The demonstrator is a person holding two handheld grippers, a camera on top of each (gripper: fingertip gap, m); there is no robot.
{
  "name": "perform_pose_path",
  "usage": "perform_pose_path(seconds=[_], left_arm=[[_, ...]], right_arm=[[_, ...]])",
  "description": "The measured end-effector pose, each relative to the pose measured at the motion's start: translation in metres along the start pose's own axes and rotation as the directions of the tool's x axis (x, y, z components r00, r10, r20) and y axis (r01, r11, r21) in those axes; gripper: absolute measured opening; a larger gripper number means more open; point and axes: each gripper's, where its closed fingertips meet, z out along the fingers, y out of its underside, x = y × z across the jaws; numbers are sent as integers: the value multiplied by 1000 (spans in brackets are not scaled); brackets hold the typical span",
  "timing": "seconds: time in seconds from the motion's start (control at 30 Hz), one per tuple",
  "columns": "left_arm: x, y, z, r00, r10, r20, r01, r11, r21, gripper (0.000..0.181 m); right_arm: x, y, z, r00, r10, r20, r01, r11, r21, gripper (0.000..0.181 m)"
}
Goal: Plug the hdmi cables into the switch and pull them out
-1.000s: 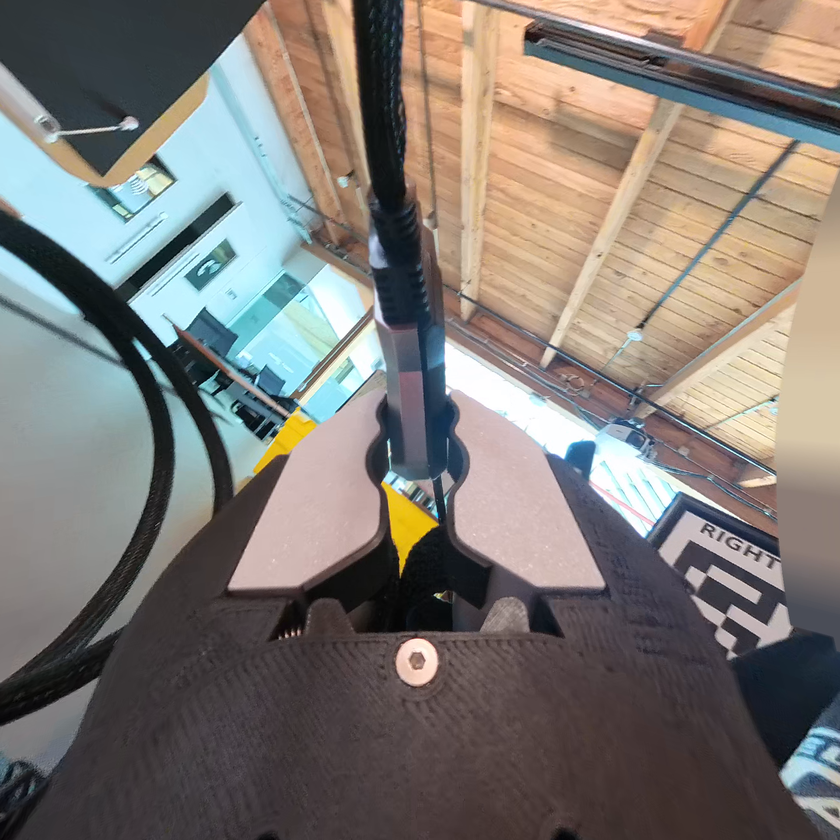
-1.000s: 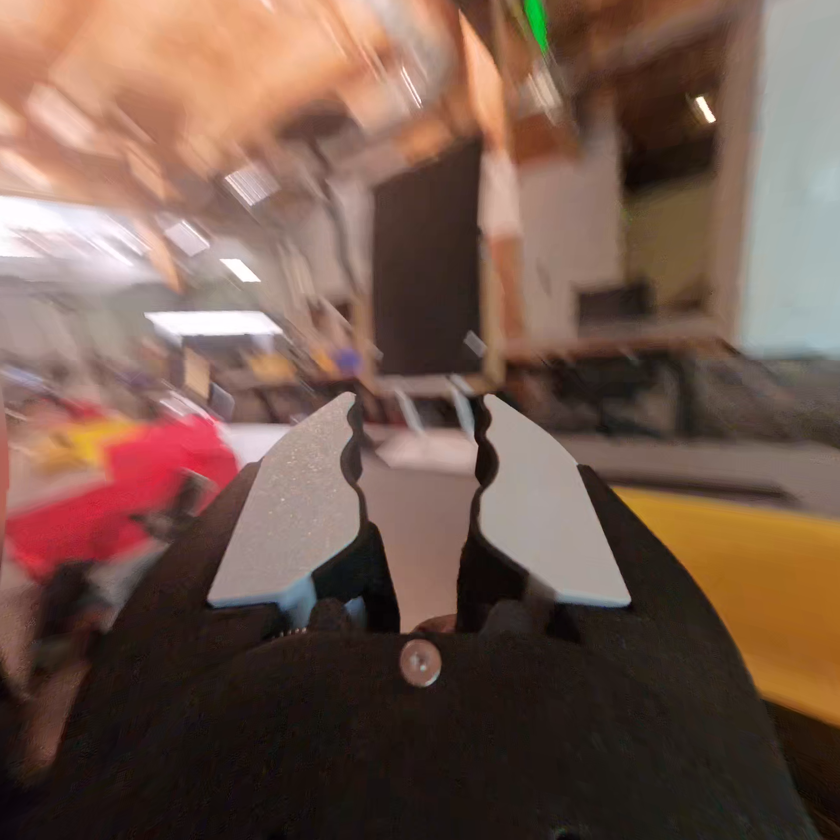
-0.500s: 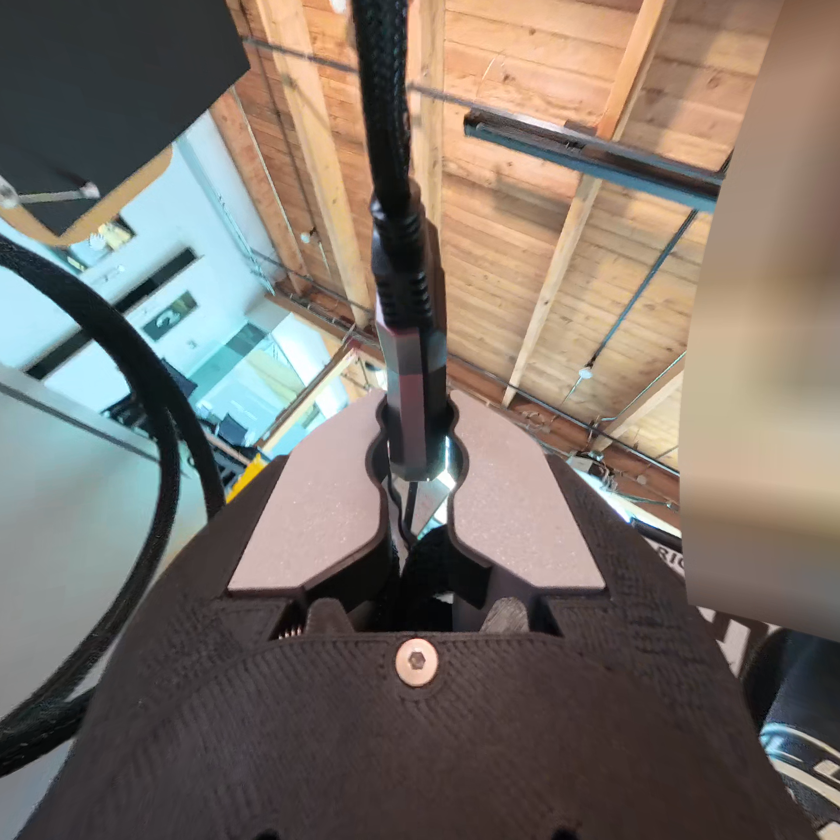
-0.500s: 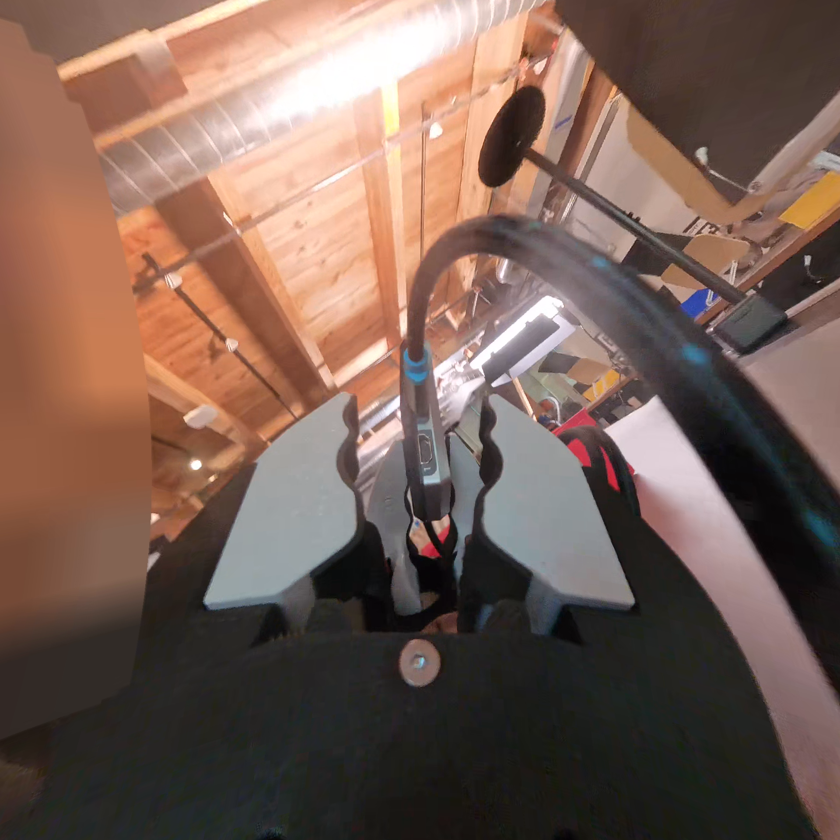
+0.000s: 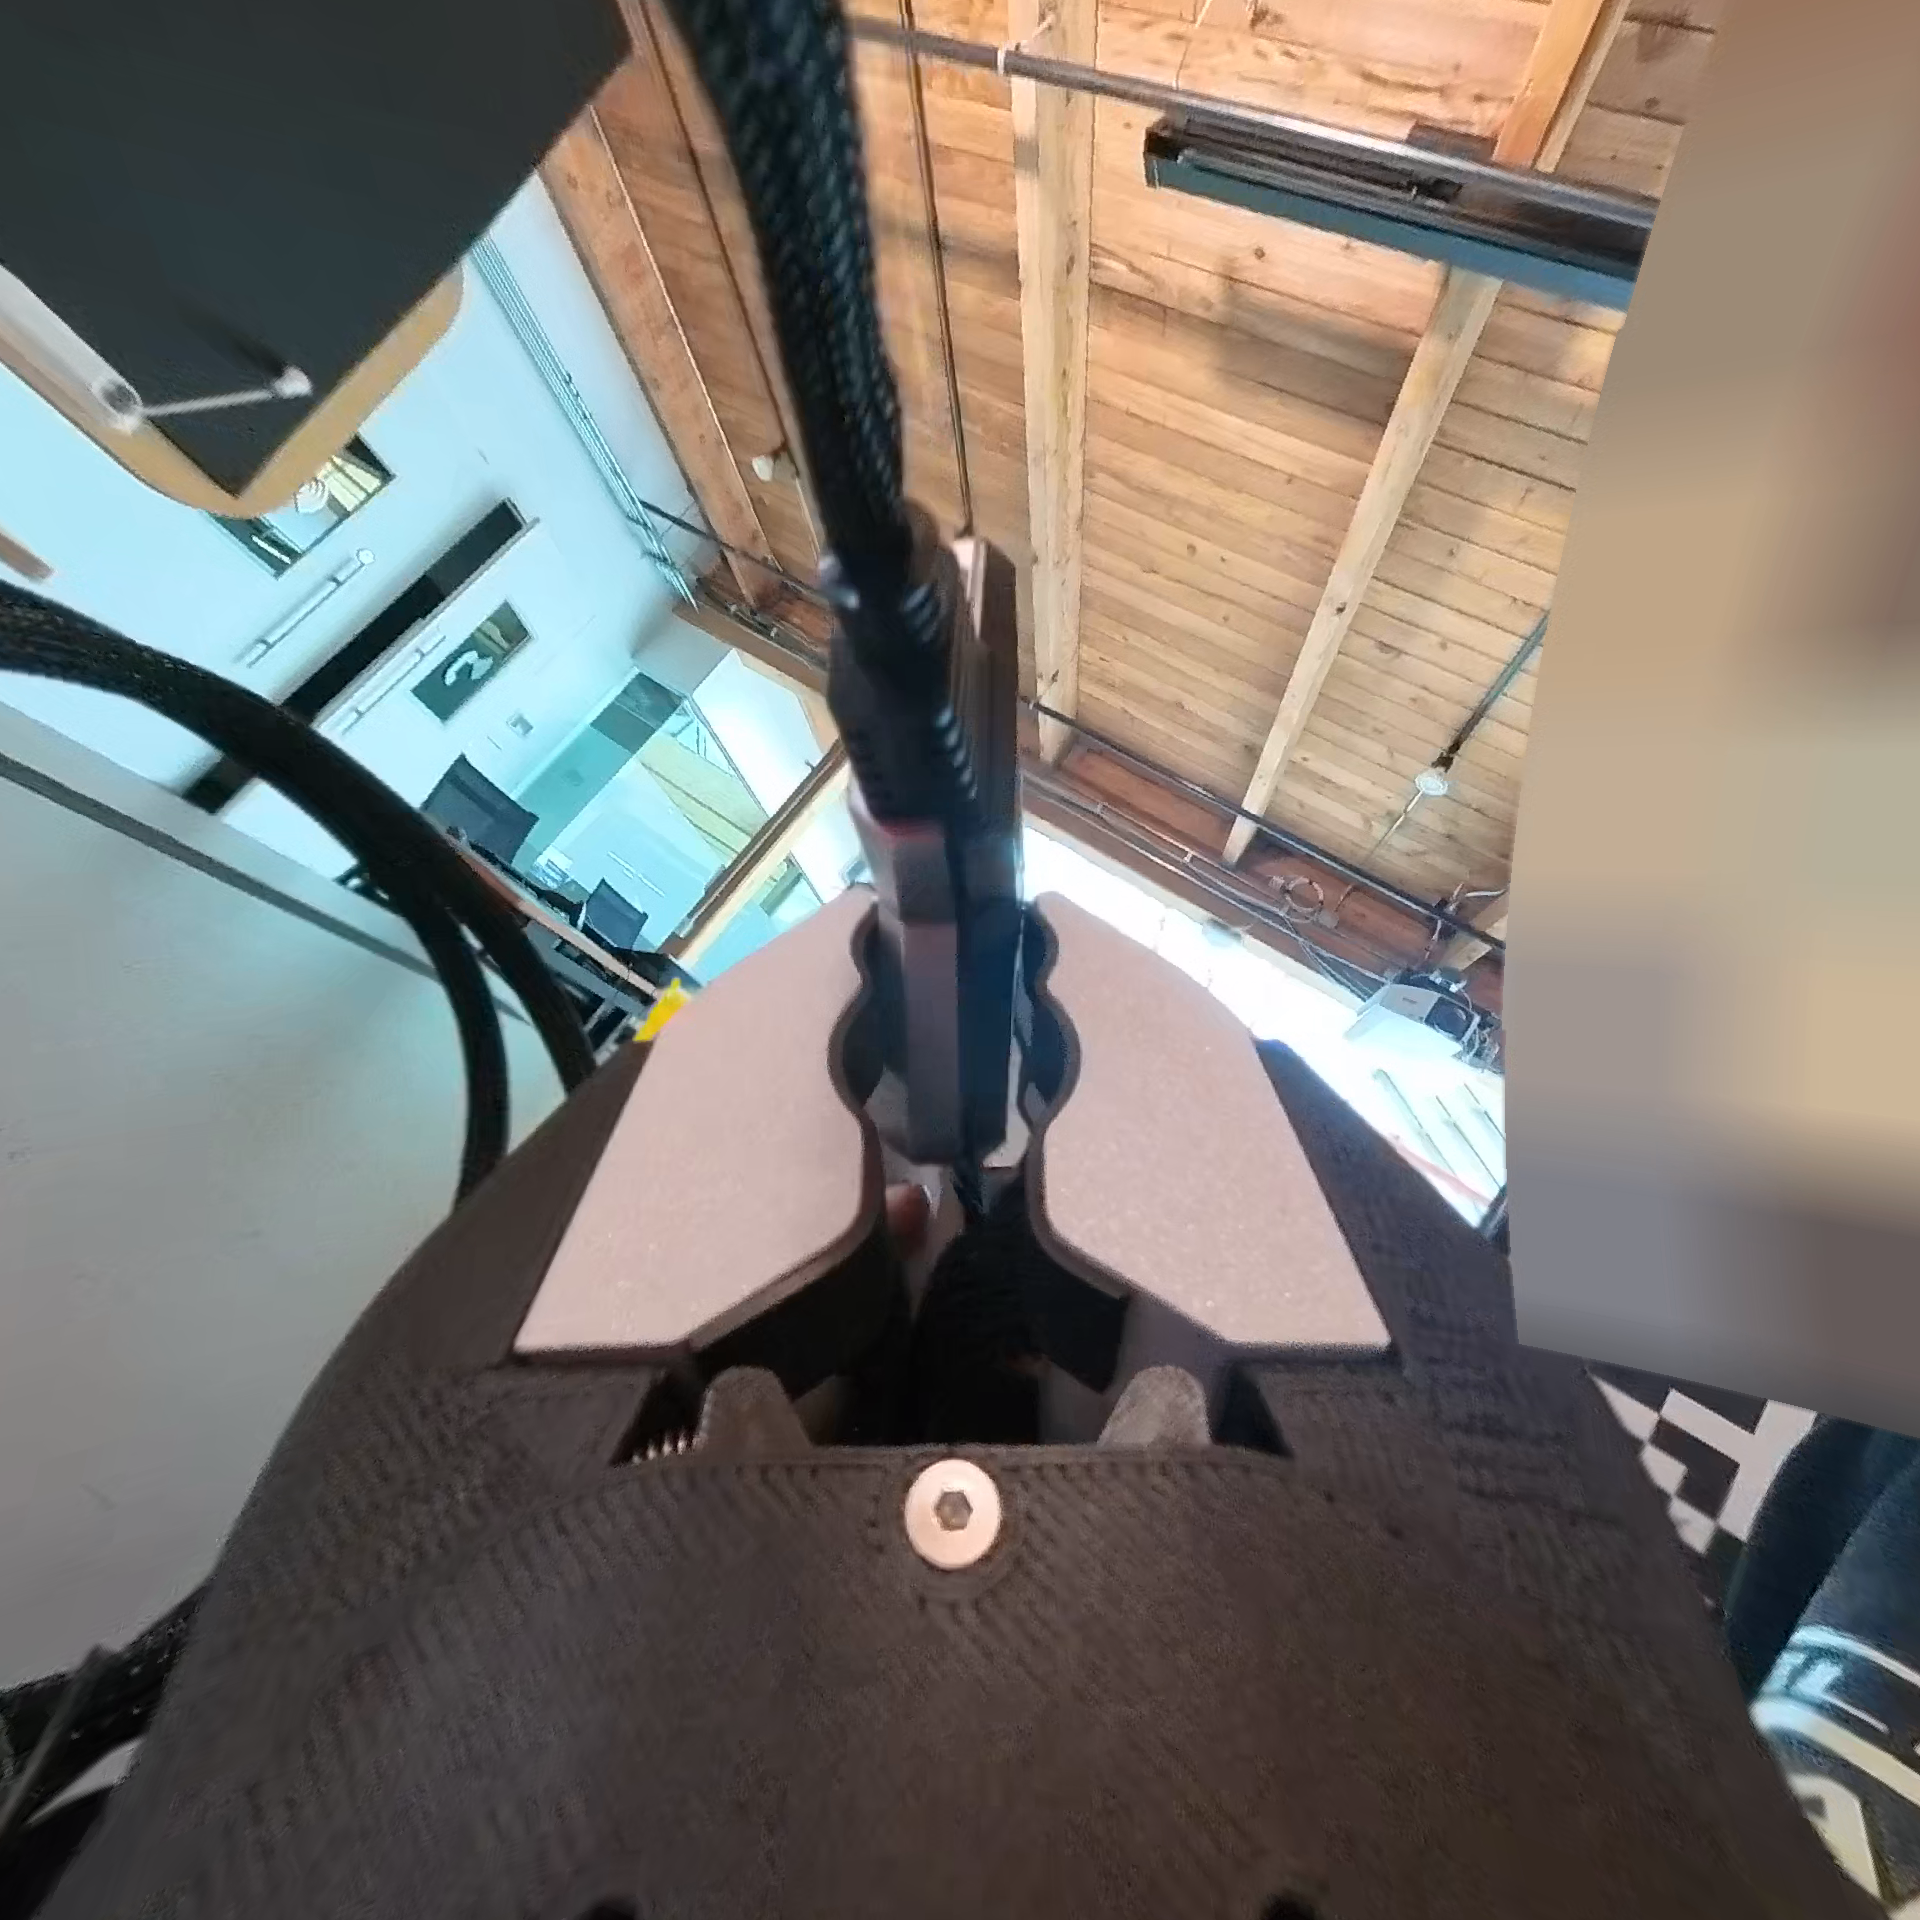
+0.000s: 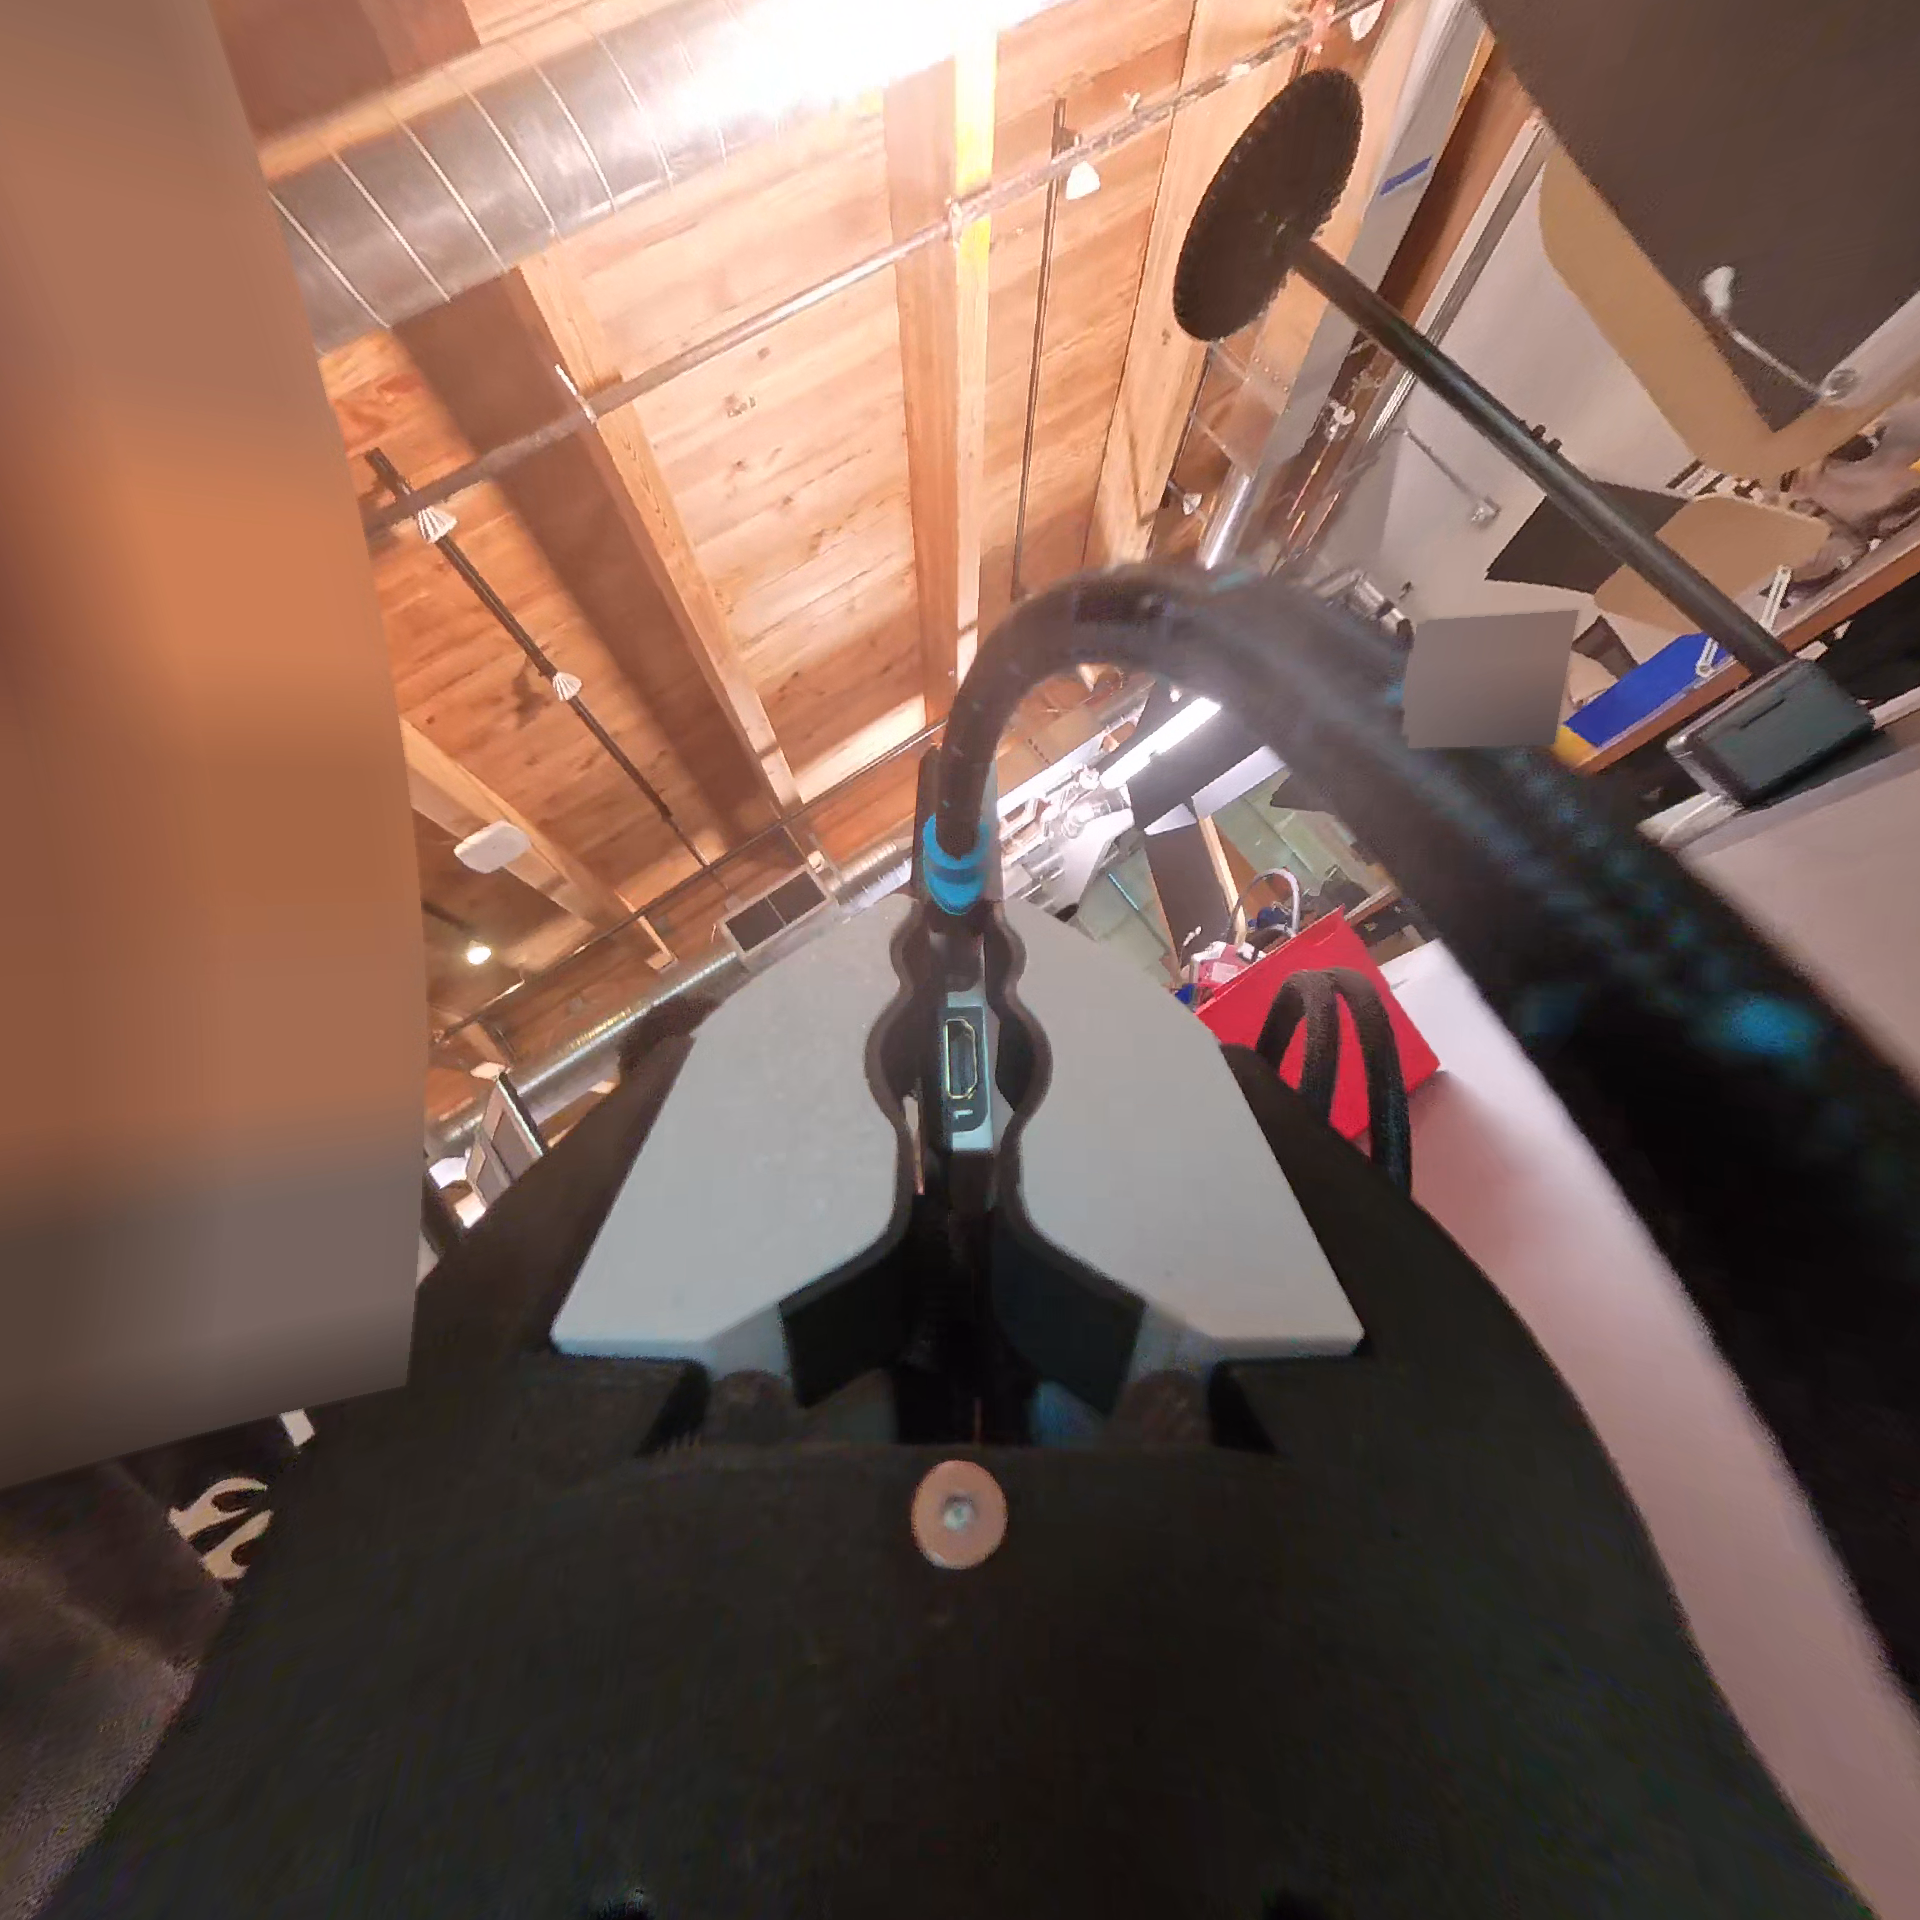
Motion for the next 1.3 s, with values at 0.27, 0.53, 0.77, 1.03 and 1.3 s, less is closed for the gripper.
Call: perform_pose_path(seconds=[0.27,0.53,0.77,1.03,1.3], left_arm=[[-2,0,-1,999,-52,10,52,999,-2,20],[-12,-1,-4,996,-62,60,63,998,-13,20],[-7,-9,-7,999,-40,36,38,999,39,18],[-2,-7,-6,998,52,18,-53,998,29,20],[9,3,-6,997,58,-42,-59,998,-26,20]], right_arm=[[4,0,0,998,54,-22,-54,999,6,11],[15,1,1,994,84,-70,-82,996,30,9],[10,-1,4,997,63,-48,-61,998,28,8],[4,-2,4,1000,-3,-15,3,999,41,10],[-7,7,7,998,-19,53,21,999,-34,13]])
